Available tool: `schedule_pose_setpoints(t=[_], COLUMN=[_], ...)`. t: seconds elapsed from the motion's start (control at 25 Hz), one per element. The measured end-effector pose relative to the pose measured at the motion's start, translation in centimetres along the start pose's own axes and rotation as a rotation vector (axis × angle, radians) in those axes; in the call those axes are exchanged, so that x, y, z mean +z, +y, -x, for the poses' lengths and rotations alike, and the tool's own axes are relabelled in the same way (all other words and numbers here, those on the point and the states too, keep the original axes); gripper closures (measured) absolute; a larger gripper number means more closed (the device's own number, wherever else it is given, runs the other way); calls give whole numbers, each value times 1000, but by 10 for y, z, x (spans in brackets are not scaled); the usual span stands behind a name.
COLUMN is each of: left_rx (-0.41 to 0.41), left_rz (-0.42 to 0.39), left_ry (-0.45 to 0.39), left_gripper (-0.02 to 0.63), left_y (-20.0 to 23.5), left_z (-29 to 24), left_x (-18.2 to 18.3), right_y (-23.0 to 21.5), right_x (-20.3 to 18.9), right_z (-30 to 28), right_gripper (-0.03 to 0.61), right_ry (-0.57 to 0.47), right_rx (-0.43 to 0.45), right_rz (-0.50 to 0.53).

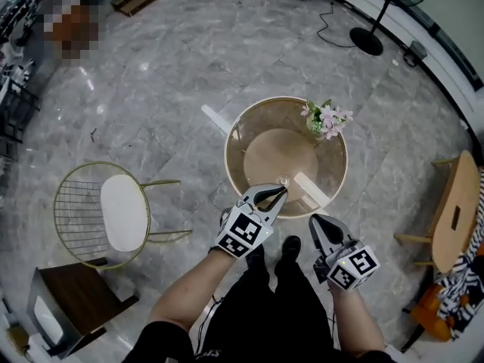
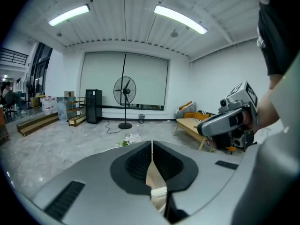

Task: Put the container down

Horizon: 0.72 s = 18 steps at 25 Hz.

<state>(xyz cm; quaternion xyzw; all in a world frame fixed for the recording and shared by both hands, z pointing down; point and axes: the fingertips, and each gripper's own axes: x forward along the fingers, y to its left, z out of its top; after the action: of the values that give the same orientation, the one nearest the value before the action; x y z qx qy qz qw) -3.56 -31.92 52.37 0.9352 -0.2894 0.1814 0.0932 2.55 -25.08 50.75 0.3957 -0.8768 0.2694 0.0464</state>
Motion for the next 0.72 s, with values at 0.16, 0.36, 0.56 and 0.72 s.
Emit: schedule_pose_setpoints(t=[0.16,0.36,0.56,0.72], left_rx=[-4,73,180,202], left_rz=[6,10,117,151], left_ry=[-10,-26,-70,-68], left_gripper=[595,597,596,596], left_y=[-11,-38,-68,-104], left_z=[24,40,56,54], left_x=[31,68,94,112], right_y=[16,22,25,24], right_x=[13,41,81,106], right_z=[16,47,75,115], right_gripper=[565,564,565,565], right_ry=[-8,-36,-72,-94], right_rx=[15,58,105,143], right_rz=[11,-27,7,58])
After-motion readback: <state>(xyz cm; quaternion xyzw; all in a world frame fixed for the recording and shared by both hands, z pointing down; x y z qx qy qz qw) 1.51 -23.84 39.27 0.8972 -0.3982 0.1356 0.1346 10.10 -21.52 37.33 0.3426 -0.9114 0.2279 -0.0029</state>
